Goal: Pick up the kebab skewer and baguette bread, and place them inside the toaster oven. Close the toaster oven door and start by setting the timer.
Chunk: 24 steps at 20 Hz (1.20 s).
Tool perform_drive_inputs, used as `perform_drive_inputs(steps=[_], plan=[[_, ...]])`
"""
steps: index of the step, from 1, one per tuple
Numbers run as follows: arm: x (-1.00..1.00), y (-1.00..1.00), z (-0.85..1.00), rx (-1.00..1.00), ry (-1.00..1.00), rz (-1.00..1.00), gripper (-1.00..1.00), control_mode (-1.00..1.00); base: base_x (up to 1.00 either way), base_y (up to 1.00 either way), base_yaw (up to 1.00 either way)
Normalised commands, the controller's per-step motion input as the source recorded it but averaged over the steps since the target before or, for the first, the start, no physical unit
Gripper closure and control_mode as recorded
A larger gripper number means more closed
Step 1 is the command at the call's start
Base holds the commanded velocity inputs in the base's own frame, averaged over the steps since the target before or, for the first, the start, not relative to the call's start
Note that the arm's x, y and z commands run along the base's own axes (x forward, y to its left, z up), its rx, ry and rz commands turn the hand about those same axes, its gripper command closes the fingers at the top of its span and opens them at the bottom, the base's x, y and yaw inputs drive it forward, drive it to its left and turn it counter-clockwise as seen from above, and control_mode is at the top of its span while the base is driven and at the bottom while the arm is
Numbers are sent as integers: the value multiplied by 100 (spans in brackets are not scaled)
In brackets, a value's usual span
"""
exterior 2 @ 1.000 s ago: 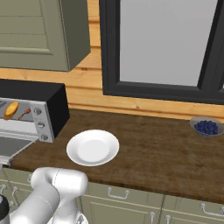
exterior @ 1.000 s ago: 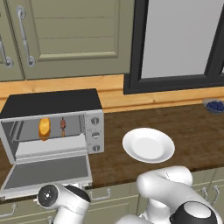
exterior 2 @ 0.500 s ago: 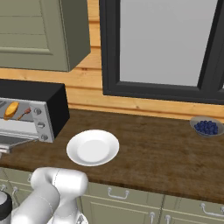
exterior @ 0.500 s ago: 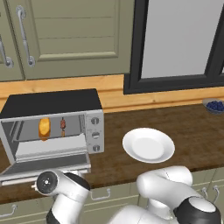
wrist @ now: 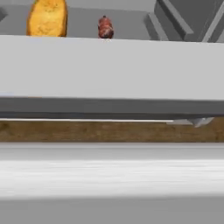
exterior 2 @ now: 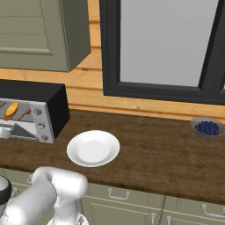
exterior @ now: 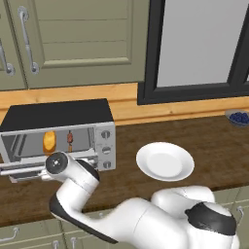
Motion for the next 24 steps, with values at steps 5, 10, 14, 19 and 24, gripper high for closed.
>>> perform_drive_inputs(steps=[5, 10, 14, 19, 24], plan=[[81, -25, 27, 0, 7, 0, -100, -100, 0, 0, 0], [64, -23, 26, 0, 4, 0, -100, -100, 0, 0, 0], [49, -15, 25, 0, 2, 0, -100, -100, 0, 0, 0], [41, -11, 1, 0, 2, 0, -100, -100, 0, 0, 0], [70, -8, -5, 0, 0, 0, -100, -100, 0, 0, 0]])
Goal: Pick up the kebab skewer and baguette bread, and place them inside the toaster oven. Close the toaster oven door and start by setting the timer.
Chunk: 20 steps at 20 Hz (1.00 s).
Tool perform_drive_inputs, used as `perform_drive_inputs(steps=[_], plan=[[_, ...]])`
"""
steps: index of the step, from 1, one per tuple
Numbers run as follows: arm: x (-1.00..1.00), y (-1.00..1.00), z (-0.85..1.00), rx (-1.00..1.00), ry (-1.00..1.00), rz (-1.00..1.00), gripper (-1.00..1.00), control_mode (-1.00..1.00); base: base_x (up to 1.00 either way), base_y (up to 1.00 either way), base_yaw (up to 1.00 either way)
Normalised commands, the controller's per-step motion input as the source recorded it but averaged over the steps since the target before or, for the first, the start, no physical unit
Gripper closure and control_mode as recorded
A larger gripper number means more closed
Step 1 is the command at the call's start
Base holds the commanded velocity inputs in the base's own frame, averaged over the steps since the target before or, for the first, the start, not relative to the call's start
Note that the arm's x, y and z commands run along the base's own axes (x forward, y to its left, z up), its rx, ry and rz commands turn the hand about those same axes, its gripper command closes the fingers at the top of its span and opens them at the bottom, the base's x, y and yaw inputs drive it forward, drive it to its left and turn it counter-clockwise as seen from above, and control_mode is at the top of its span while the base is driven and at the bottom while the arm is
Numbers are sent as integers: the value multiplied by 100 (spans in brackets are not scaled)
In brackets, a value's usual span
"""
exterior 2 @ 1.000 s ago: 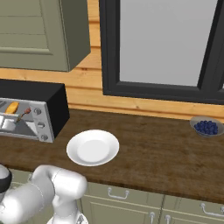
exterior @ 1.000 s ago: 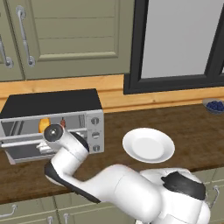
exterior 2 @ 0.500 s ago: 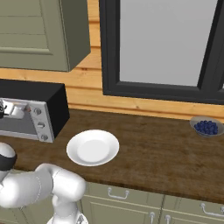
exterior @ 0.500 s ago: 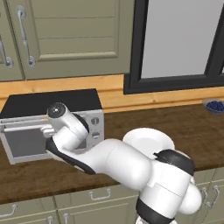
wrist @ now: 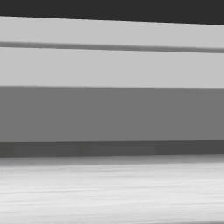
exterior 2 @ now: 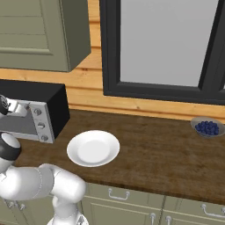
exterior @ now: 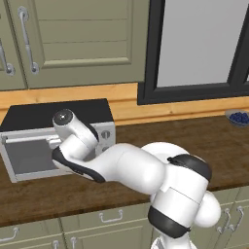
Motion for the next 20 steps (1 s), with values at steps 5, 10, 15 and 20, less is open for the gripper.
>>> perform_drive_inputs(steps=[5, 10, 15, 20], plan=[[50, -15, -1, 0, 0, 0, -100, -100, 0, 0, 0], [50, -8, 3, 0, 0, 0, -100, -100, 0, 0, 0], [-13, 0, 13, 0, 4, 0, -100, -100, 0, 0, 0], [-22, 0, 18, 0, 1, 0, -100, -100, 0, 0, 0]])
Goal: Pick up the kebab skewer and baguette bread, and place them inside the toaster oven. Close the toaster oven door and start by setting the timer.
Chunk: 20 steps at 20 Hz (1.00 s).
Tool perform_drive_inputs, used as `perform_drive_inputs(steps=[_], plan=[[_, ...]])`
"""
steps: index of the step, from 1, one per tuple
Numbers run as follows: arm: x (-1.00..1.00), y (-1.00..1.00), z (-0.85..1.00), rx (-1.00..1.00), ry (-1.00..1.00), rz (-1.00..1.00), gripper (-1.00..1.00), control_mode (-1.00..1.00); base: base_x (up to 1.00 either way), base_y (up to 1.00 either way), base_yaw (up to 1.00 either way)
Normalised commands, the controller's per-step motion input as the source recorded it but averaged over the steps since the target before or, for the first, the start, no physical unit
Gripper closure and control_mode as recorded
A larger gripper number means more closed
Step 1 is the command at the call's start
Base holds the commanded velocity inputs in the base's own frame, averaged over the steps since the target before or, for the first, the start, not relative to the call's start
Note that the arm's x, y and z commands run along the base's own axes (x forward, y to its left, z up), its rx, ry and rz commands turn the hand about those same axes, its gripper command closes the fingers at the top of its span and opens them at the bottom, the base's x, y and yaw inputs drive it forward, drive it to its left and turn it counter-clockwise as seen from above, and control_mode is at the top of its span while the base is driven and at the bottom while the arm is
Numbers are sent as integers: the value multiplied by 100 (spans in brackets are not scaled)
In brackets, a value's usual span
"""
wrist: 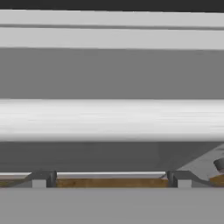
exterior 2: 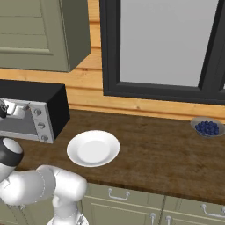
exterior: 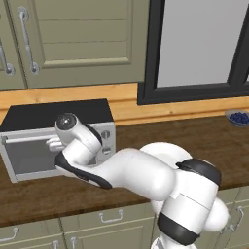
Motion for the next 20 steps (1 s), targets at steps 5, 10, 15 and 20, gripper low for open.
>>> perform_drive_inputs(steps=[5, 10, 15, 20], plan=[[-23, 0, 11, 0, 0, 0, -100, -100, 0, 0, 0], [-48, -2, 4, -2, 0, 0, -100, -100, 0, 0, 0], [-48, -36, 1, -5, 0, 0, -100, -100, 0, 0, 0], [-53, -34, 0, -20, 0, 12, -100, -100, 0, 0, 0]])
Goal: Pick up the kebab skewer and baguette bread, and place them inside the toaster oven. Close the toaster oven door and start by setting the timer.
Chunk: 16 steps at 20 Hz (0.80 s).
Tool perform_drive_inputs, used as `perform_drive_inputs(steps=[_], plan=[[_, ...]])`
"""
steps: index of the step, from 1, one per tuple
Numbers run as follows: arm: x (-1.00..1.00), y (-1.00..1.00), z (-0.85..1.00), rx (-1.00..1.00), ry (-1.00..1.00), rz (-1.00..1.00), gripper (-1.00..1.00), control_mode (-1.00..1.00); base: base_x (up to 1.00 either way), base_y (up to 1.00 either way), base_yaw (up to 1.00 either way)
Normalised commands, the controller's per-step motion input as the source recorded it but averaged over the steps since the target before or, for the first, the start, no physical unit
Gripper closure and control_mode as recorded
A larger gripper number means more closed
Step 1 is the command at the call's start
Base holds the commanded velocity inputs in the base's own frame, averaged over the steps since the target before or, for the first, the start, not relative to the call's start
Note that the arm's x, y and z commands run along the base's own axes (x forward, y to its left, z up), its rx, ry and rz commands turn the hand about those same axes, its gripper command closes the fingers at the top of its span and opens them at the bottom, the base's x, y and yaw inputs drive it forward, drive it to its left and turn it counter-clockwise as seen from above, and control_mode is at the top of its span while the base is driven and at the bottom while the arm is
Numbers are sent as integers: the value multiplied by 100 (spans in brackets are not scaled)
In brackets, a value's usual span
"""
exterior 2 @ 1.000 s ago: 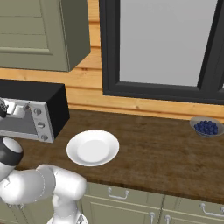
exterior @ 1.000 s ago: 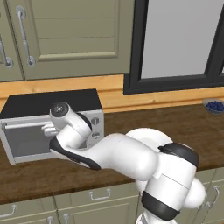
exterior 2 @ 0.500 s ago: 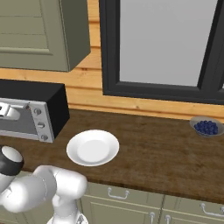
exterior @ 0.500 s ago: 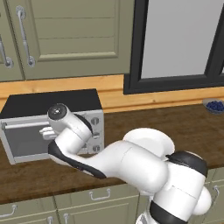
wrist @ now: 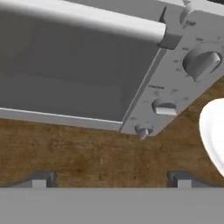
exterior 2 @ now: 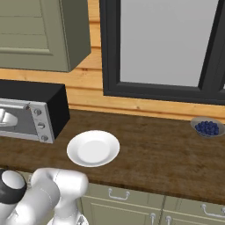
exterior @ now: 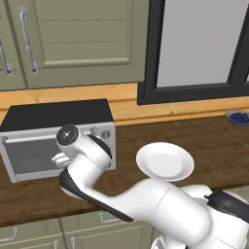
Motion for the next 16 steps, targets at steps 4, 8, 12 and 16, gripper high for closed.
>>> perform_drive_inputs(steps=[4, 8, 12, 16], plan=[[-47, -6, 2, -56, 13, 39, -100, -100, 0, 0, 0], [-7, 0, 3, -82, 50, 50, -100, -100, 0, 0, 0], [0, 0, 0, -81, 61, 47, -100, -100, 0, 0, 0], [7, -1, 0, -77, 64, 37, -100, -100, 0, 0, 0]])
